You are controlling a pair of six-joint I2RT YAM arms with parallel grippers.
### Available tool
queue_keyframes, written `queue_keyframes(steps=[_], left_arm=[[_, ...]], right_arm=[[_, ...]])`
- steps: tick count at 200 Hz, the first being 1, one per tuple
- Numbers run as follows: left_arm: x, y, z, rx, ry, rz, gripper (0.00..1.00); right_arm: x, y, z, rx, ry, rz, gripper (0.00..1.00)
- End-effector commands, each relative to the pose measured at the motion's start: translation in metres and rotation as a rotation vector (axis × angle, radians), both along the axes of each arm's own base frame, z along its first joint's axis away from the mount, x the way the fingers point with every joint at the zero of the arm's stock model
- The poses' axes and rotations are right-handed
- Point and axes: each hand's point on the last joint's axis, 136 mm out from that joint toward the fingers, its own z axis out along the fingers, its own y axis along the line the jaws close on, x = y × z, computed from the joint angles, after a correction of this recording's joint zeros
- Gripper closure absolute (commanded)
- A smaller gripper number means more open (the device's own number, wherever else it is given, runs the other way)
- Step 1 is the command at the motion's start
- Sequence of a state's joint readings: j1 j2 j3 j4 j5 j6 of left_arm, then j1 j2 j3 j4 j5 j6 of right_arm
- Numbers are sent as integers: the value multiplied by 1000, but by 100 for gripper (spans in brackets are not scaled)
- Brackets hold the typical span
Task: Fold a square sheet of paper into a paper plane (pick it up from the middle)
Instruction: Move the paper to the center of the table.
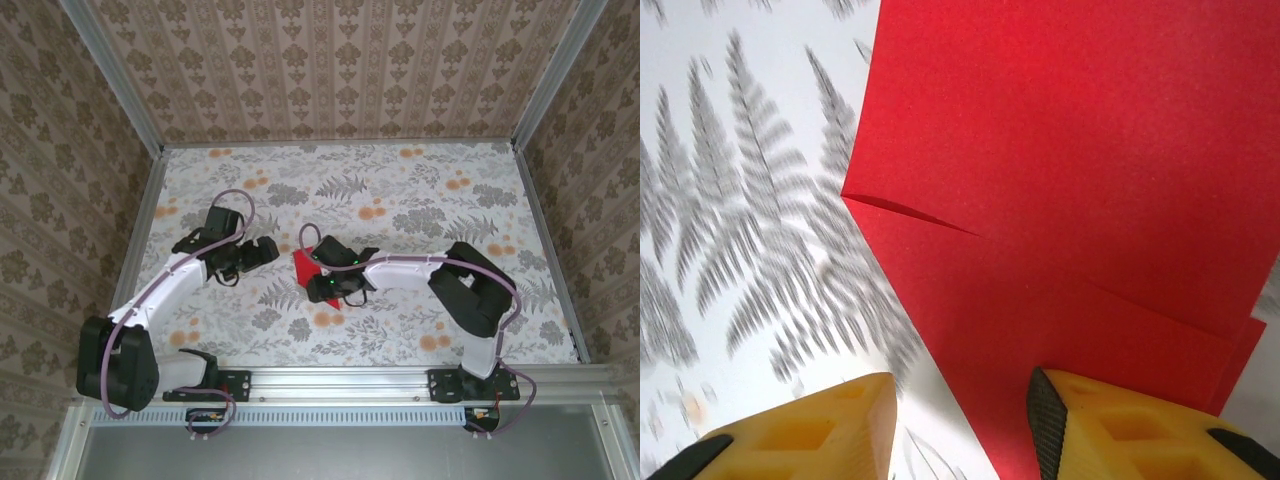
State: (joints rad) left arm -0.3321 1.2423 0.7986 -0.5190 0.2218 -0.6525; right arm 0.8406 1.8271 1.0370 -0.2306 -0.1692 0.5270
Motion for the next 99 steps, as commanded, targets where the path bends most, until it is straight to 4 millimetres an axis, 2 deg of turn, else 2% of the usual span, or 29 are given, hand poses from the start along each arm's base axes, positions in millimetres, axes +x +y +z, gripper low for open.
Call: queue_keyframes(steps=[1, 15, 34, 60, 83, 99], left_arm=[[-3, -5, 2, -36, -20, -38, 7], [-4, -7, 3, -49, -24, -40, 7], [-7, -10, 2, -67, -23, -42, 7], [-11, -18, -1, -105, -13, -40, 7], [-15, -33, -4, -166, -5, -42, 8], [-19, -45, -5, -214, -1, -51, 9]], right_arm=[[-47, -54, -22, -129, 142, 169, 57], [-48, -59, -12, -106, 125, 182, 57], [-40, -51, 13, -29, 56, 163, 56], [-18, -46, 40, 67, -23, -40, 52], [-6, -49, 42, 156, -31, -276, 51], [-4, -50, 38, 170, -41, -360, 52]])
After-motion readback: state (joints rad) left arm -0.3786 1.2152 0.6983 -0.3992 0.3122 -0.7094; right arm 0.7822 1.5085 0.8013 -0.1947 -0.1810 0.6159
